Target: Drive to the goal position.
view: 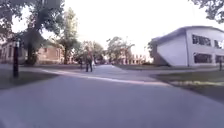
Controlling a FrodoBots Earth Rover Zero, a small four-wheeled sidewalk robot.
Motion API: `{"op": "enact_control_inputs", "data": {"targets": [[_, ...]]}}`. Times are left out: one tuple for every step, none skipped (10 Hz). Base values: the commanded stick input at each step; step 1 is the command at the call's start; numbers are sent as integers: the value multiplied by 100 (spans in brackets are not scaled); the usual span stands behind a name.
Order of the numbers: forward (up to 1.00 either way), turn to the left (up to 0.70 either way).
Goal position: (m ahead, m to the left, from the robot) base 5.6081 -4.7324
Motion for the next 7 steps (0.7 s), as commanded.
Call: {"op": "enact_control_inputs", "data": {"targets": [[70, 0], [70, 0], [70, 0], [70, 0], [70, 0], [70, 0], [70, 0]]}}
